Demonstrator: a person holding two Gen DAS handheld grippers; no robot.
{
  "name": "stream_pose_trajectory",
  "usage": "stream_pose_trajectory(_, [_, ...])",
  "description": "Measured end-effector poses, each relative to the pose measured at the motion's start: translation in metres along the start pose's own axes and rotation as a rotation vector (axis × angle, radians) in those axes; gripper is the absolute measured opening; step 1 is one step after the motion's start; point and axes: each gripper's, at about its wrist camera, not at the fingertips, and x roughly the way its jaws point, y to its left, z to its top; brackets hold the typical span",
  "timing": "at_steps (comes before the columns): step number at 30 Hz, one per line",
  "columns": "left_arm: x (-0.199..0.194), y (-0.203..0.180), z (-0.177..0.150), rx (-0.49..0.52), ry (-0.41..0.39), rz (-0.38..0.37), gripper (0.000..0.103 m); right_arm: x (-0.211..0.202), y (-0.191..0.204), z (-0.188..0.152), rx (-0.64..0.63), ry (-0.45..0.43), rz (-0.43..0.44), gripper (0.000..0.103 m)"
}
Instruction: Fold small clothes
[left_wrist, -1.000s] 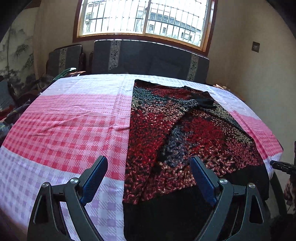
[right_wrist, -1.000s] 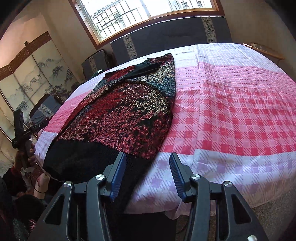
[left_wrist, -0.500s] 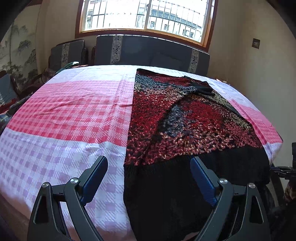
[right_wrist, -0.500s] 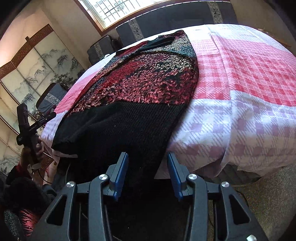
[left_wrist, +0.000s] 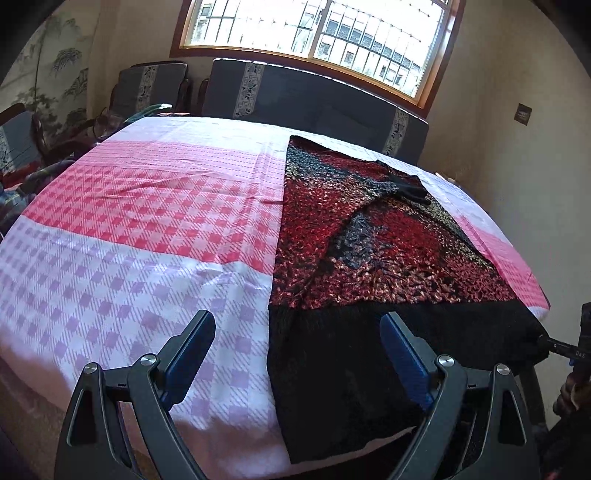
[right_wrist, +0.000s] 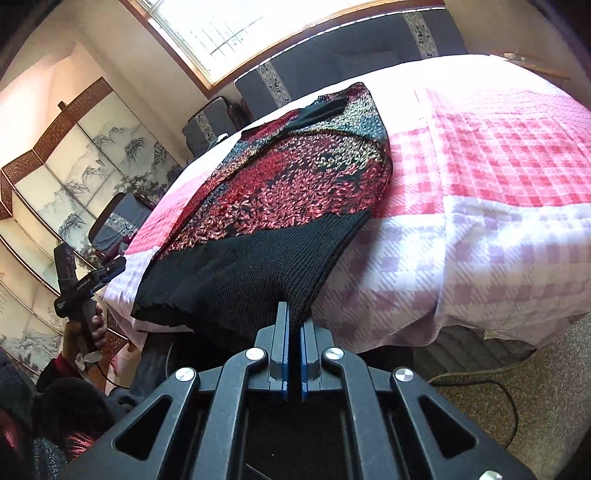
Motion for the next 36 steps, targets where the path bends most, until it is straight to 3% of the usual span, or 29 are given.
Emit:
stream_pose_trajectory(7, [0.012,-0.006,-0.013,0.041,0.048,0.004,0.091,0.016,-0.027,-0.010,0.038,0.062,-0.063,0.003])
stream_pose_trajectory(16, [0.038,-0.006,-0.017,0.002,0.173,-0.066,0.091,0.014,-0.028,-0.014,0.023,0.024,-0.011,0.003])
stream_pose_trajectory(18, [0.039,-0.011,-0.017,0.024,0.171,-0.064,0.091,0.013,-0.023,-0.012,0.003,0.008,0.001,0.004])
stream_pose_trajectory(23, [0.044,-0.030,-0.023,0.145,0.191,0.005,0.091,0.018,-0.017,-0.006,-0.011,0.000,0.038,0.008])
stream_pose_trajectory(27, [0.048,-0.043,-0.031,0.221,0.181,0.062,0.091,0.024,-0.024,-0.001,0.047,0.009,0.062,0.010])
stream_pose_trajectory(36, [0.049,-0.048,-0.034,0.237,0.158,0.095,0.091,0.042,-0.019,-0.001,0.064,0.057,0.075,0.011])
